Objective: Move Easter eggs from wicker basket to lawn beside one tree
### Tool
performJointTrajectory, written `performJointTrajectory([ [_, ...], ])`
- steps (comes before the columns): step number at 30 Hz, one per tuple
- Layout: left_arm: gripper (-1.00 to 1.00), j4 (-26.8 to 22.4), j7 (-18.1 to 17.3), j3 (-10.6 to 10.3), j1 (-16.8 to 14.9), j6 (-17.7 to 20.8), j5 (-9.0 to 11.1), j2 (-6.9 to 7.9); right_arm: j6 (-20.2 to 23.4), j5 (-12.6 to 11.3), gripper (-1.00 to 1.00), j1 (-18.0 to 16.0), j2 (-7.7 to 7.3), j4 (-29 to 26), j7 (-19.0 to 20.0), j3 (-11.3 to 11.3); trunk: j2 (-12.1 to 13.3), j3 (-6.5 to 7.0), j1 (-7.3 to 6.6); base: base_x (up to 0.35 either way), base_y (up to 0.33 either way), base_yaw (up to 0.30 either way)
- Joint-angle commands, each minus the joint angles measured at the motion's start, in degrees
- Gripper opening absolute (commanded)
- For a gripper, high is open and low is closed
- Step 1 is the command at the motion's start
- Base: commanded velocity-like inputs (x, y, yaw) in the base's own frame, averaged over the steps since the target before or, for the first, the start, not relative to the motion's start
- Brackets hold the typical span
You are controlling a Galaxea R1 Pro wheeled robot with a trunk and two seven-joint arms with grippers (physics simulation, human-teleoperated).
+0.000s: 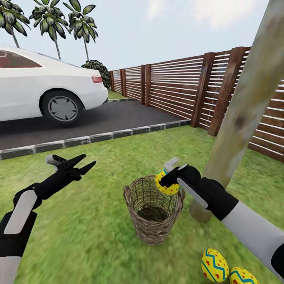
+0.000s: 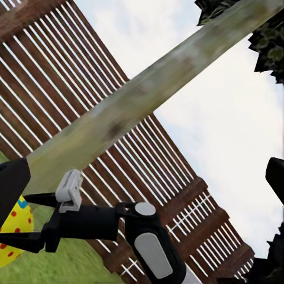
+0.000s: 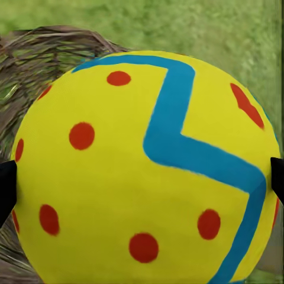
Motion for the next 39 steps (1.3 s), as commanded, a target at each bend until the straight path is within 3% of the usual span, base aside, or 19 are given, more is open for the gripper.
performJointTrajectory([
  [1,1.0,0.0,-0.1,0.0,0.0,0.2,0.0,0.01,0.1,-0.6,-1.0,0.0,-0.03,0.1,-0.6,0.2,0.0,-0.11,-0.01,0.0,0.0,-0.252],
  [9,1.0,0.0,-0.1,0.0,0.0,0.2,0.0,-0.06,-0.1,-0.6,-1.0,0.3,0.01,5.5,-0.5,0.2,0.0,-0.56,-0.01,0.0,0.0,-0.215],
  [24,1.0,0.0,-0.1,0.1,0.0,0.2,0.0,-0.03,-0.3,-0.6,-1.0,2.0,-0.03,5.8,-0.3,0.2,0.0,-0.57,-0.01,0.0,0.0,-0.013],
  [31,1.0,0.0,-0.1,0.1,0.0,0.2,0.0,0.07,-0.2,-0.6,-1.0,5.0,-0.29,5.8,-0.3,0.2,0.0,-0.2,-0.01,0.0,0.0,-0.228],
  [39,1.0,0.0,-0.1,0.1,0.0,0.2,0.0,0.01,-0.2,-0.6,-1.0,5.3,-0.22,5.8,-0.3,0.1,0.0,0.26,-0.01,0.0,0.0,-0.248],
])
